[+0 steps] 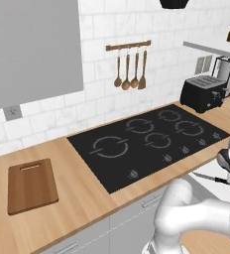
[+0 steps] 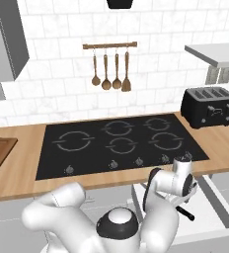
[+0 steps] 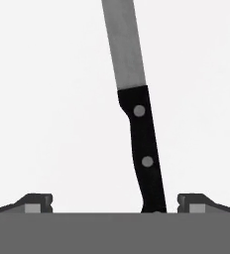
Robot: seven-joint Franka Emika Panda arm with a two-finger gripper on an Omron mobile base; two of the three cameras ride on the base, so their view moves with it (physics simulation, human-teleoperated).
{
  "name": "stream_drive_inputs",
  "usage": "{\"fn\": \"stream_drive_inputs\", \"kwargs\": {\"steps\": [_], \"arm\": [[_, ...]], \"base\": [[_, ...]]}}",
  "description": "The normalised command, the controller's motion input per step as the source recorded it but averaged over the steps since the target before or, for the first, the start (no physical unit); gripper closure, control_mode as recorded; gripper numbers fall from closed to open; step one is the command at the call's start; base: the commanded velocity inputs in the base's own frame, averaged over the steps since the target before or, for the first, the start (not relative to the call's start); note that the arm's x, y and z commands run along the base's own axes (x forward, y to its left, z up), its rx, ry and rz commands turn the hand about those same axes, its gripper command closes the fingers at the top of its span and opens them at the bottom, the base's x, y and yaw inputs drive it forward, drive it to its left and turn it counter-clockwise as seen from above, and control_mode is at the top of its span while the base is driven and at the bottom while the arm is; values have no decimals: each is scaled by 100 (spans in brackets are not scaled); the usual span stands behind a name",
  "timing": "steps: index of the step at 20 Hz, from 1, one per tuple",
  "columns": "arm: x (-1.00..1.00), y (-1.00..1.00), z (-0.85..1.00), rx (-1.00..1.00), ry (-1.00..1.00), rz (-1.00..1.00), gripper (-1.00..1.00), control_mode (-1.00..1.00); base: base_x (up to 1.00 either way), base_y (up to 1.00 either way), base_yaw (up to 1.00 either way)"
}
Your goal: Pick up the knife from the drawer and place it on the cutting board. Then place the meat from the plate to the cutting board.
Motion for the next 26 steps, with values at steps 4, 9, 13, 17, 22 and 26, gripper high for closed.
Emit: {"fn": "stream_drive_inputs", "kwargs": {"steps": [4,9,13,17,22,26], "arm": [[30,-10,-28,3,3,0,-100,-100],[20,-23,-30,10,5,2,-100,-100],[6,-32,-25,15,3,4,-100,-100],[8,-21,-28,13,4,6,-100,-100],[9,-2,-42,4,4,5,-100,-100],[-1,11,-64,0,0,1,100,-100]], "base": [[0,0,0],[0,0,0],[0,0,0],[0,0,0],[0,0,0],[0,0,0]]}}
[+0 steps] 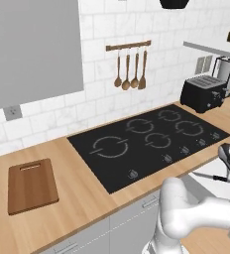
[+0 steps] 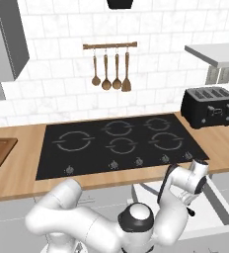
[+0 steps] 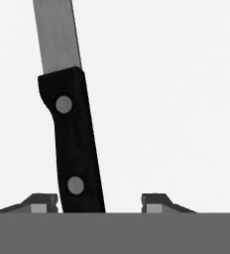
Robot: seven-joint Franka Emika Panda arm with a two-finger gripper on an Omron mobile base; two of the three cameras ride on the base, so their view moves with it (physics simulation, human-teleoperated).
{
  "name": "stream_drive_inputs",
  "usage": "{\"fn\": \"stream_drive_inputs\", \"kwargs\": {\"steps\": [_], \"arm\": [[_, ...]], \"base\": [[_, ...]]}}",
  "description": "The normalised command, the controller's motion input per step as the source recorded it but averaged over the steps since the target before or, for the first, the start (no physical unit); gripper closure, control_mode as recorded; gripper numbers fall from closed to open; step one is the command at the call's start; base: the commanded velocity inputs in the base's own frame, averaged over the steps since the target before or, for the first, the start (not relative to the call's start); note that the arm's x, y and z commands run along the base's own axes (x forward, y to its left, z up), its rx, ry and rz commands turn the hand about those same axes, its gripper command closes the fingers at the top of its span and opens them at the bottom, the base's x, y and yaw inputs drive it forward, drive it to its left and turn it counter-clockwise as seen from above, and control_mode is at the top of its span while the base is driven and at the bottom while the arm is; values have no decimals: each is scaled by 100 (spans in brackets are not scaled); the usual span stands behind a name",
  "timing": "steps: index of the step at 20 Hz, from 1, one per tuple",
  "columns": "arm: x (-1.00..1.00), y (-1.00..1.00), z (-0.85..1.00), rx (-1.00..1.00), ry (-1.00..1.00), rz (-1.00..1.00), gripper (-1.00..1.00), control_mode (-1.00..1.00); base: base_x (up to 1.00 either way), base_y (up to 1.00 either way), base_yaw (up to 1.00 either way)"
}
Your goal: Pick up the knife from the drawer and place it on the cutting board. Then place the meat from the plate to the cutting board.
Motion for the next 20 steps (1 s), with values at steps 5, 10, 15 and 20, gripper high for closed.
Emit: {"fn": "stream_drive_inputs", "kwargs": {"steps": [5,10,15,20], "arm": [[-43,10,-83,0,-2,-2,100,-100],[-28,0,-75,0,0,-2,100,-100],[-4,-5,-9,0,0,1,100,-100],[-34,-33,0,0,0,9,100,-100]], "base": [[0,0,0],[0,0,0],[0,0,0],[0,0,0]]}}
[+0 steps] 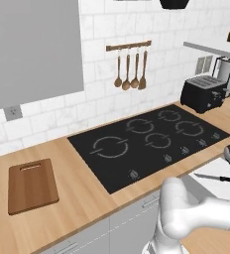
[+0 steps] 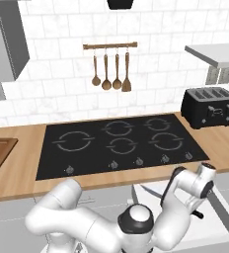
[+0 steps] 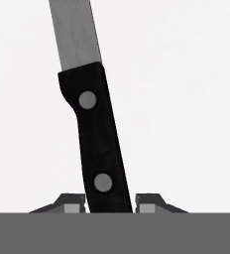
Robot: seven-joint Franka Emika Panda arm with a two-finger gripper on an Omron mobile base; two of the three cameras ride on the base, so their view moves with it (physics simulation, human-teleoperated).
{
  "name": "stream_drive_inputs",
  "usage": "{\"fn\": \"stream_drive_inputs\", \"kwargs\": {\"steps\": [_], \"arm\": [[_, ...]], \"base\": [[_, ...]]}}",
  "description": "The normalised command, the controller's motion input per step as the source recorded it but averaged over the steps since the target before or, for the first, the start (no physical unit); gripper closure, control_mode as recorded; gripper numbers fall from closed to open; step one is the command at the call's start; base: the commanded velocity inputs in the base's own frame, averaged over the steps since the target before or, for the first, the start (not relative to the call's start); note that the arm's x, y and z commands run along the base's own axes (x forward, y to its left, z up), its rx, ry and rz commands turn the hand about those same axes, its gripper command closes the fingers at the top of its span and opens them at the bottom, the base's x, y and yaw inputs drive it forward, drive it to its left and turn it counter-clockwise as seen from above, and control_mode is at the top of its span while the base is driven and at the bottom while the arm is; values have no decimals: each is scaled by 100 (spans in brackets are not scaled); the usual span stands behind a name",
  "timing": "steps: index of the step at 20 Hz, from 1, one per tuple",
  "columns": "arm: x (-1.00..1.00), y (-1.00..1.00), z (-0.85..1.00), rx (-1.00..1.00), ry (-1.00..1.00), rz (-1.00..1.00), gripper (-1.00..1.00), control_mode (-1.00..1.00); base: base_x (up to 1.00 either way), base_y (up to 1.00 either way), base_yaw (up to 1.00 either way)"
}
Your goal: Pick up the knife from the drawer and place it on the cutting board. Then place the meat from the plate to the cutting board.
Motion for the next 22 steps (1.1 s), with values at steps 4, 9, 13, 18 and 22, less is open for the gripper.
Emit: {"fn": "stream_drive_inputs", "kwargs": {"steps": [4,9,13,18,22], "arm": [[-60,-62,1,-3,0,12,100,-100],[-44,-46,69,2,-4,15,100,-100],[-10,-24,100,9,-1,7,100,-100],[-35,-30,100,7,0,9,100,-100],[-20,5,100,21,0,5,100,-100]], "base": [[0,0,0],[0,0,0],[0,0,0],[0,0,0],[0,0,0]]}}
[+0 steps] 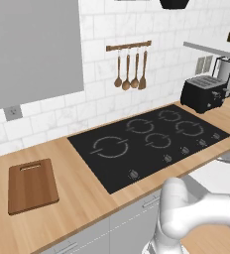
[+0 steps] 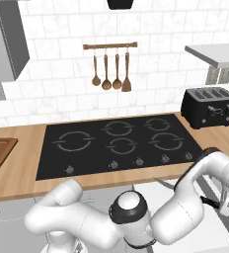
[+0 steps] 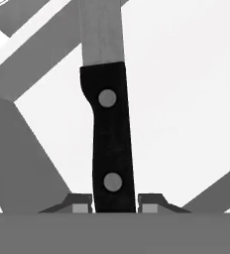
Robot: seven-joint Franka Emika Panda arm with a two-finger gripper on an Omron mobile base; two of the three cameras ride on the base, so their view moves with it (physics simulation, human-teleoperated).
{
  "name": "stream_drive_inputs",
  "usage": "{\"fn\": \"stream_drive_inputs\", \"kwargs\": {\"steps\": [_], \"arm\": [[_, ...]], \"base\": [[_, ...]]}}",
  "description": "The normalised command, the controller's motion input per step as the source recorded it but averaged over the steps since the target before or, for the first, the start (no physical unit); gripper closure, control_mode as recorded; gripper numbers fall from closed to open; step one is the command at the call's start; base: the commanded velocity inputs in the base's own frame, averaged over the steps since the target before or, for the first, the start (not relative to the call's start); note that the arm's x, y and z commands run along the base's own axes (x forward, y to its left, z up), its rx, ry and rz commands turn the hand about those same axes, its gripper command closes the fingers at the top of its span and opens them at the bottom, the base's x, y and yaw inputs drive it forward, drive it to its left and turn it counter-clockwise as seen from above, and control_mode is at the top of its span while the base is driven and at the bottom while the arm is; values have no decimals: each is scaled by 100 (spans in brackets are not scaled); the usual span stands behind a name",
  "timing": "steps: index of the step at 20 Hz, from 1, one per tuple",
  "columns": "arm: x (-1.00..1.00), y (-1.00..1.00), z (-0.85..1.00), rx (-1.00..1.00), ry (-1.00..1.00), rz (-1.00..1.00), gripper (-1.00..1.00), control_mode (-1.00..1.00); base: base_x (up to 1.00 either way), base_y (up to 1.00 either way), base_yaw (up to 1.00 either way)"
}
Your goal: Pick up the knife from the drawer and place it on the cutting board. Then place the meat from the plate to the cutting board.
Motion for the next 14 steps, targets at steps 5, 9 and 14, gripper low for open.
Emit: {"fn": "stream_drive_inputs", "kwargs": {"steps": [5,9,14], "arm": [[15,92,99,10,-7,-7,100,-100],[28,100,88,0,0,-1,100,-100],[43,100,89,0,0,0,100,-100]], "base": [[0,0,0],[0,0,0],[0,0,0]]}}
